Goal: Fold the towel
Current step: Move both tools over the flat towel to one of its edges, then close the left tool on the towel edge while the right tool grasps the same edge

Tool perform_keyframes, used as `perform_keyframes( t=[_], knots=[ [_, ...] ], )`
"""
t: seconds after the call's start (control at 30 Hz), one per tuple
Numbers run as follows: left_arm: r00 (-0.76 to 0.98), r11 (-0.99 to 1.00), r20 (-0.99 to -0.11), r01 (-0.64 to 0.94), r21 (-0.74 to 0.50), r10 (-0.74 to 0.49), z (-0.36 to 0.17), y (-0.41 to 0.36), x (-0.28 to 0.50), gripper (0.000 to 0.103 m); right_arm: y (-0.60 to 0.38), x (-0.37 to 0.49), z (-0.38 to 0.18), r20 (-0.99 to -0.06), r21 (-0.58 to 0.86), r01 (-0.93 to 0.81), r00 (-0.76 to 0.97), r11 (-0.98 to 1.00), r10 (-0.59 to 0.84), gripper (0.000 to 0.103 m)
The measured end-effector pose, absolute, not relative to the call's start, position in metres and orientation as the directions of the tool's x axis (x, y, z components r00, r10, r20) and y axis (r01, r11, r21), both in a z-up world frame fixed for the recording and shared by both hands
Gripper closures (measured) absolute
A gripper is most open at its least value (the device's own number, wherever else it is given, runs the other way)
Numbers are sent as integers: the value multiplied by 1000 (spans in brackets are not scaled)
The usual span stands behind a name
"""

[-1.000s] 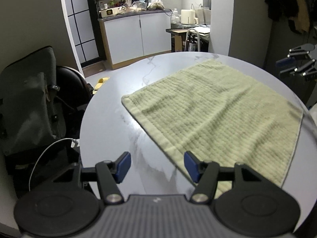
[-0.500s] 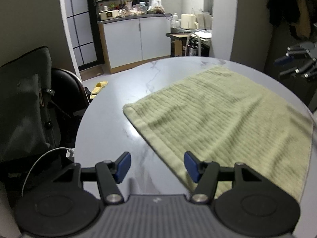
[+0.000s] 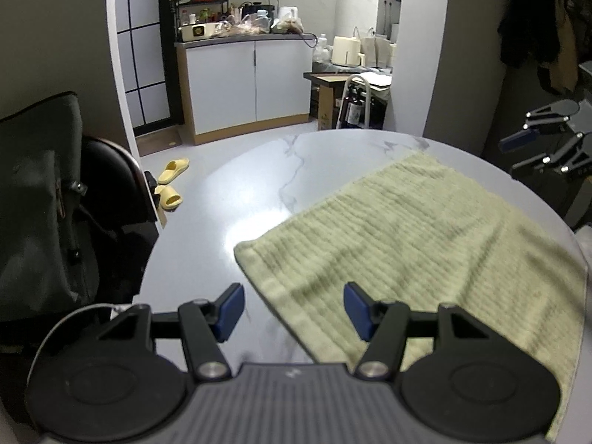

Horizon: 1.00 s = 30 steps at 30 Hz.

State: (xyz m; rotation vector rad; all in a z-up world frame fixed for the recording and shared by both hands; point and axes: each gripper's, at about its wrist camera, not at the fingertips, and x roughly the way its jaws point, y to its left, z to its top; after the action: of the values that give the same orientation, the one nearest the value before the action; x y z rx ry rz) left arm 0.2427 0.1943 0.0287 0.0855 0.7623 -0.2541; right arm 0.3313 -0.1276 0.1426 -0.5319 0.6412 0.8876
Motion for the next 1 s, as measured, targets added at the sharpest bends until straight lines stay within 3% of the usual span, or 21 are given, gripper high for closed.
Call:
perform_keyframes(
  t=[0.03, 0.1, 0.13, 0.53, 0.63, 1.0],
  knots=[
    [689, 965, -697, 263, -14, -198, 29, 195, 247, 41, -126, 335, 142, -704, -165, -833, 474, 527, 529, 51],
    [669, 960, -717, 280, 1, -194, 29, 196, 260, 61, -124, 345, 140, -715, -153, -839, 459, 523, 528, 51],
    [658, 957, -728, 290, 12, -190, 27, 195, 265, 65, -123, 350, 139, -721, -143, -842, 448, 520, 528, 51],
    [587, 948, -791, 318, 29, -173, 21, 202, 313, 64, -100, 411, 117, -791, -147, -861, 398, 488, 465, 53],
    [574, 945, -802, 324, 36, -166, 21, 202, 322, 61, -97, 429, 112, -804, -136, -859, 387, 494, 451, 62],
    [536, 946, -828, 325, 21, -166, 17, 197, 336, 53, -95, 462, 92, -827, -40, -859, 315, 511, 465, 62]
  ],
)
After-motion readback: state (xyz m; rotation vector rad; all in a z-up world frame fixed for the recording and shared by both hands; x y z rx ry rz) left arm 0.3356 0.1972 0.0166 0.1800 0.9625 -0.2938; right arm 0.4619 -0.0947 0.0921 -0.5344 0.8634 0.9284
